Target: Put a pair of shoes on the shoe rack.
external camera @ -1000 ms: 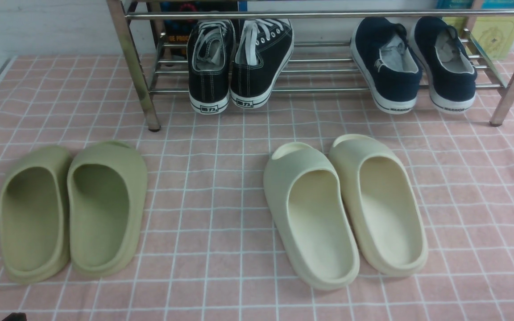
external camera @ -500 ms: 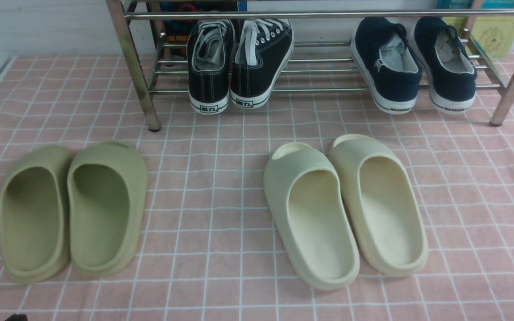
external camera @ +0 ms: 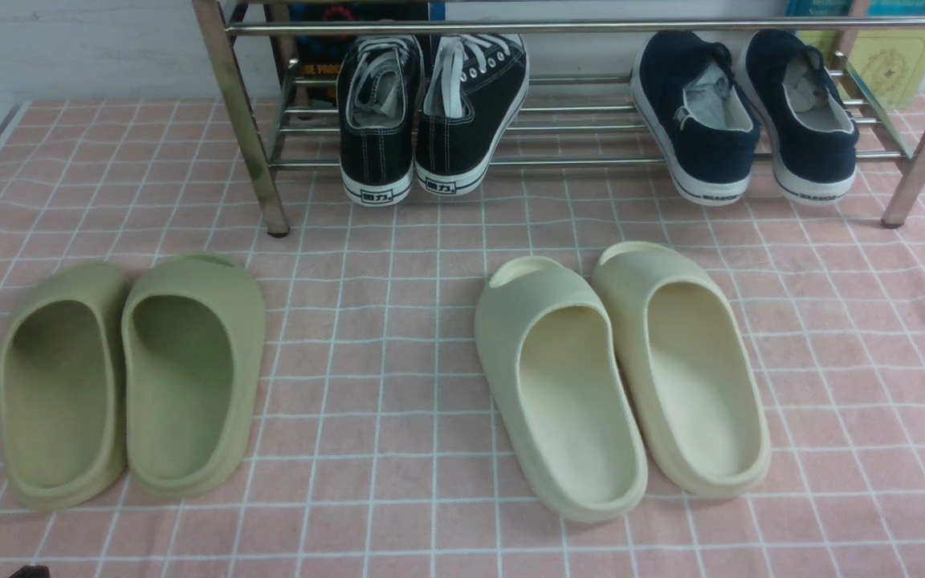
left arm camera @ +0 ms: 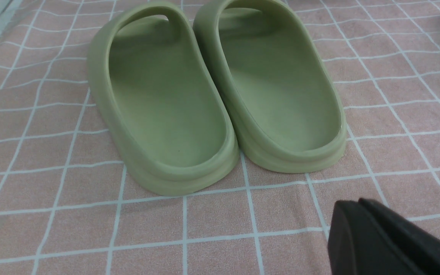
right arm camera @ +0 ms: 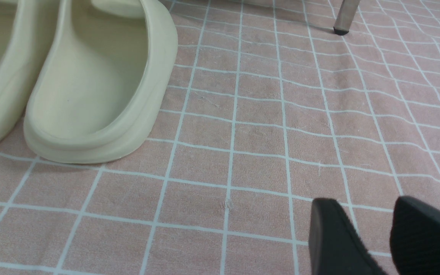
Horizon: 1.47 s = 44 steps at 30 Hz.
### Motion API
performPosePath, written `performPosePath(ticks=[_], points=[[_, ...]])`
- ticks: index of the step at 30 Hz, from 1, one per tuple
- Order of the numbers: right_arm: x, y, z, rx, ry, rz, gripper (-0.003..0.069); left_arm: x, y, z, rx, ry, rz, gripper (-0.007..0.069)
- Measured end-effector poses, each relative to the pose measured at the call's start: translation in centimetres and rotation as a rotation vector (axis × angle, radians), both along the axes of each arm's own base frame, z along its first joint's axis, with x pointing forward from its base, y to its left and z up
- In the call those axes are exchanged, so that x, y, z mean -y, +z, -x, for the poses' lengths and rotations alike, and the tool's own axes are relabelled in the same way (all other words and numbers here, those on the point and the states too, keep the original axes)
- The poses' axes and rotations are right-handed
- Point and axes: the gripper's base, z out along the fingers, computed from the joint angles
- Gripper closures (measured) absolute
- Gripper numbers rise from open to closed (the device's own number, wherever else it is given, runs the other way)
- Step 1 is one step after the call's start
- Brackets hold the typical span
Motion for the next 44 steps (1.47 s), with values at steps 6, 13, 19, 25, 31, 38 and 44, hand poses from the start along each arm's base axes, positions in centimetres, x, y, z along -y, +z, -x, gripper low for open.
performPosePath(ticks=[6, 13, 19, 25, 31, 38, 44], points=[[0.00, 0.00, 0.00, 0.000, 0.000, 0.000, 0.0416, 0.00, 0.00, 0.00, 0.000, 0.000, 0.000, 0.0595], [0.00, 0.00, 0.00, 0.000, 0.000, 0.000, 0.0416, 0.00, 0.00, 0.00, 0.000, 0.000, 0.000, 0.0587], [0.00, 0.00, 0.00, 0.000, 0.000, 0.000, 0.0416, 0.00, -0.01, 0.00, -0.001, 0.000, 0.000, 0.0581], [0.00, 0.00, 0.00, 0.000, 0.000, 0.000, 0.0416, 0.00, -0.01, 0.00, -0.001, 0.000, 0.000, 0.0573], [0.00, 0.00, 0.00, 0.000, 0.000, 0.000, 0.0416, 0.00, -0.01, 0.00, -0.001, 0.000, 0.000, 0.0570], [0.00, 0.00, 0.00, 0.000, 0.000, 0.000, 0.0416, 0.00, -0.01, 0.00, -0.001, 0.000, 0.000, 0.0561], [0.00, 0.00, 0.00, 0.000, 0.000, 0.000, 0.0416, 0.00, -0.01, 0.00, -0.001, 0.000, 0.000, 0.0554]])
